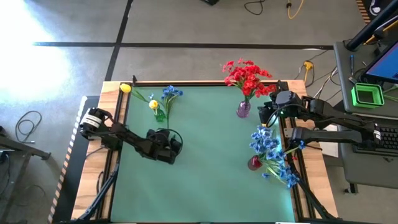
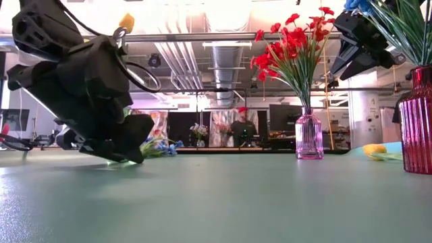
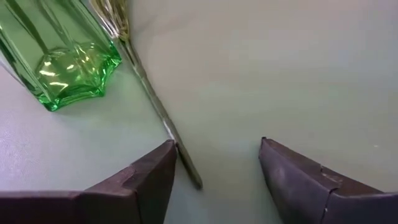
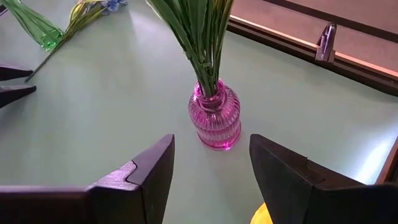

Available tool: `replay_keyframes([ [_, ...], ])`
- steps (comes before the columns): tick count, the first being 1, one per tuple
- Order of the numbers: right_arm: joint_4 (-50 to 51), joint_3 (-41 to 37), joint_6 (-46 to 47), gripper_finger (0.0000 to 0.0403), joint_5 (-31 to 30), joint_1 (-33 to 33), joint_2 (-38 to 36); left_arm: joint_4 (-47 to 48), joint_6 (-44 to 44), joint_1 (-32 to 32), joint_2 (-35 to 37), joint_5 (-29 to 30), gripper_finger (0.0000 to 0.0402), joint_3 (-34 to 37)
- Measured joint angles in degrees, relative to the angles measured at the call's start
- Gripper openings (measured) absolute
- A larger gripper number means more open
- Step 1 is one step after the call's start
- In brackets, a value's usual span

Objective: Sort flowers into vase by color
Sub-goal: Put the blue flower into the red vase

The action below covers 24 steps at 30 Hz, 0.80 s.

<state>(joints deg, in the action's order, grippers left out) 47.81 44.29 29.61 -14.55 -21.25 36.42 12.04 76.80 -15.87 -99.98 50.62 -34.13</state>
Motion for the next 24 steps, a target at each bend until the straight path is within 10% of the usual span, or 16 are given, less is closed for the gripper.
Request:
replay_keyframes([
  [24,0.1,0.0,-0.2,0.0201,0.0,0.0,0.0,0.1,-12.0,-1.4,-0.2,-7.6,0.0039,-4.8],
])
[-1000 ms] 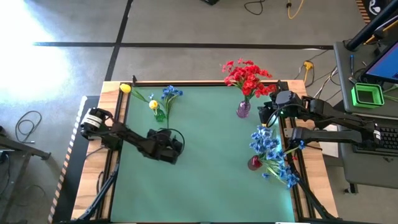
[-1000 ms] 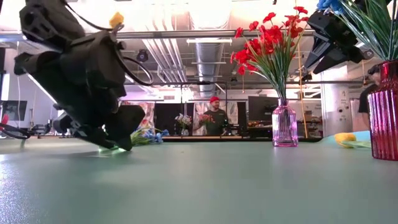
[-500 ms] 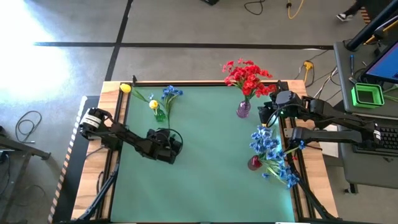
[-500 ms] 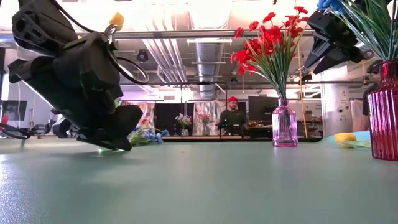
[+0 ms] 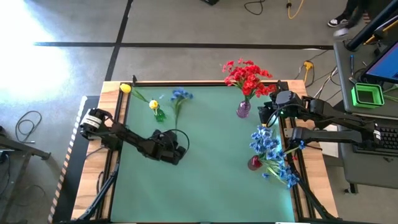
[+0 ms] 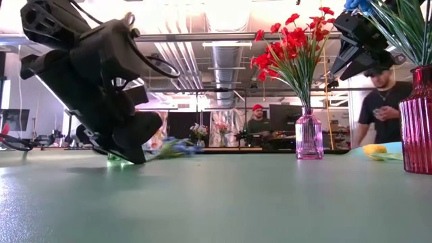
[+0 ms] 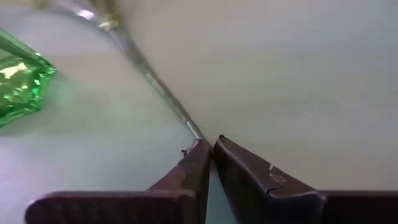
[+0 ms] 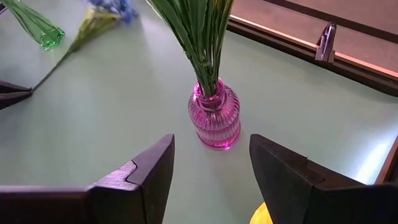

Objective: Sort flowers into vase by color
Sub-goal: Put the blue flower into the red vase

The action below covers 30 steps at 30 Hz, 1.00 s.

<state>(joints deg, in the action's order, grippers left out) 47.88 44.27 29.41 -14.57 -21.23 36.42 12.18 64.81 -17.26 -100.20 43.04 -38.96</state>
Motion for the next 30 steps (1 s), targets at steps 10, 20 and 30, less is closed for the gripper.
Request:
replay_keyframes([
  [10,0.3,0.0,0.0,0.0201,0.0,0.0,0.0,-0.2,-4.2,-4.3,0.2,-3.7,0.0038,-0.7],
  [20,0.3,0.0,0.0,0.0201,0.0,0.0,0.0,1.6,-3.7,-10.5,5.3,-11.7,0.0055,-0.6],
  [30,0.3,0.0,0.0,0.0201,0.0,0.0,0.0,2.7,-8.5,-10.7,12.0,-9.2,0.0161,-0.7],
])
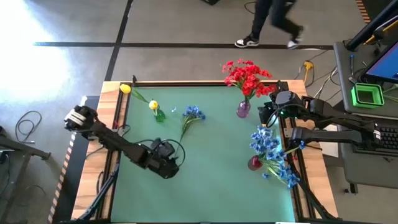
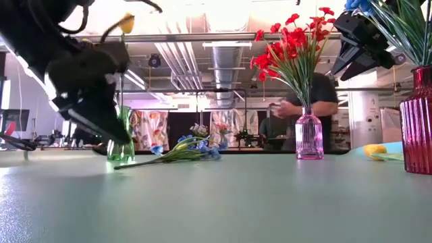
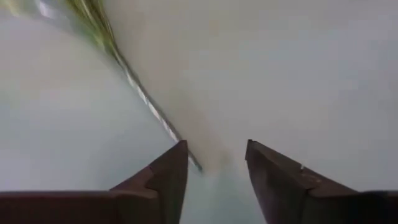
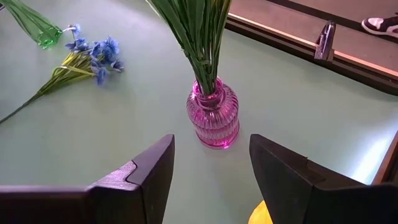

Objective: Sort flowers into vase by color
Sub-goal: Put the blue flower into the red vase

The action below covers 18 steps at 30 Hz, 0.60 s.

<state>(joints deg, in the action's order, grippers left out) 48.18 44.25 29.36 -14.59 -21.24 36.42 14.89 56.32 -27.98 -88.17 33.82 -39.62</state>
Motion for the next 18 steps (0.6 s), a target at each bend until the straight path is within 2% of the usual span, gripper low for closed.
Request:
replay_keyframes([
  [5,0.0,-0.1,0.0,0.0201,-0.2,0.0,0.1,-3.6,-6.5,3.0,-0.4,9.3,0.0200,0.0],
  [11,0.0,-0.3,0.0,0.0201,-0.4,0.0,0.1,-8.4,-11.2,8.6,-5.0,18.3,0.0210,0.0],
  [18,0.0,-0.4,-0.5,0.0201,-0.4,0.0,0.2,-13.2,-12.9,12.6,-9.7,18.6,0.0210,0.0],
])
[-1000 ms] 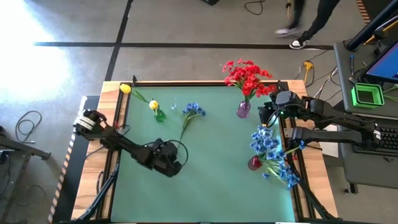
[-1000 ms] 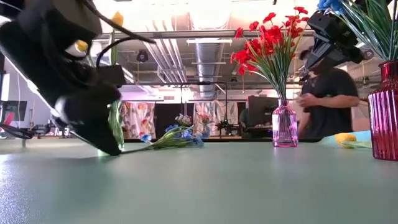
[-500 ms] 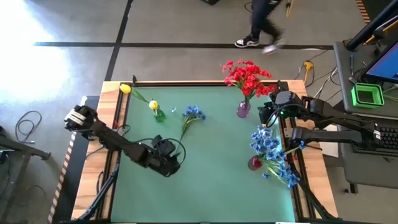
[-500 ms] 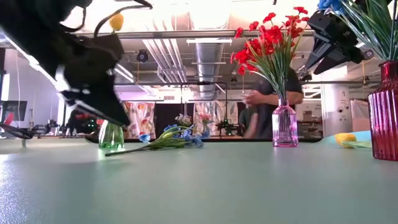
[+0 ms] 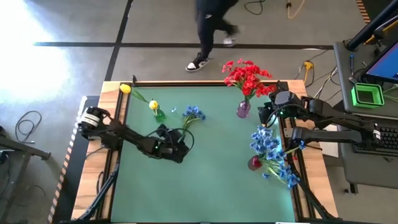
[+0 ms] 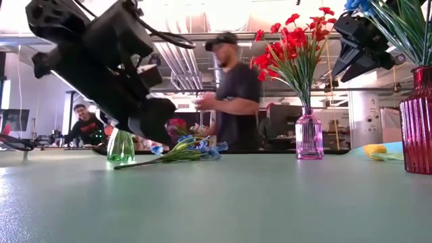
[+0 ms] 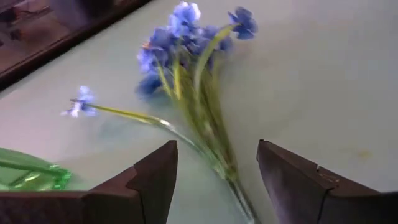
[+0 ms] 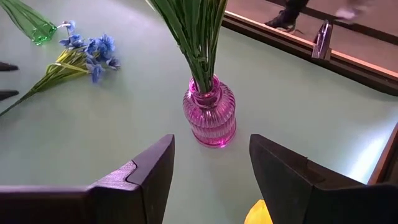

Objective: Sort flowers into vase by color
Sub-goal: Put the blue flower into the red vase

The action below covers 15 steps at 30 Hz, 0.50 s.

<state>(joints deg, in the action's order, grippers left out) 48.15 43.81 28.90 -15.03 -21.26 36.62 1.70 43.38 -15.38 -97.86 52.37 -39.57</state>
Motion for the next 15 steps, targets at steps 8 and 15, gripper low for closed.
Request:
replay_keyframes([
  [8,0.0,0.0,-0.4,0.0201,0.0,0.0,0.0,-7.1,-1.7,2.5,-5.5,-2.9,0.0210,0.0],
  [15,0.0,0.0,-0.4,0.0201,0.0,0.0,0.0,-11.0,-1.1,4.3,-9.1,-5.3,0.0186,-0.2],
])
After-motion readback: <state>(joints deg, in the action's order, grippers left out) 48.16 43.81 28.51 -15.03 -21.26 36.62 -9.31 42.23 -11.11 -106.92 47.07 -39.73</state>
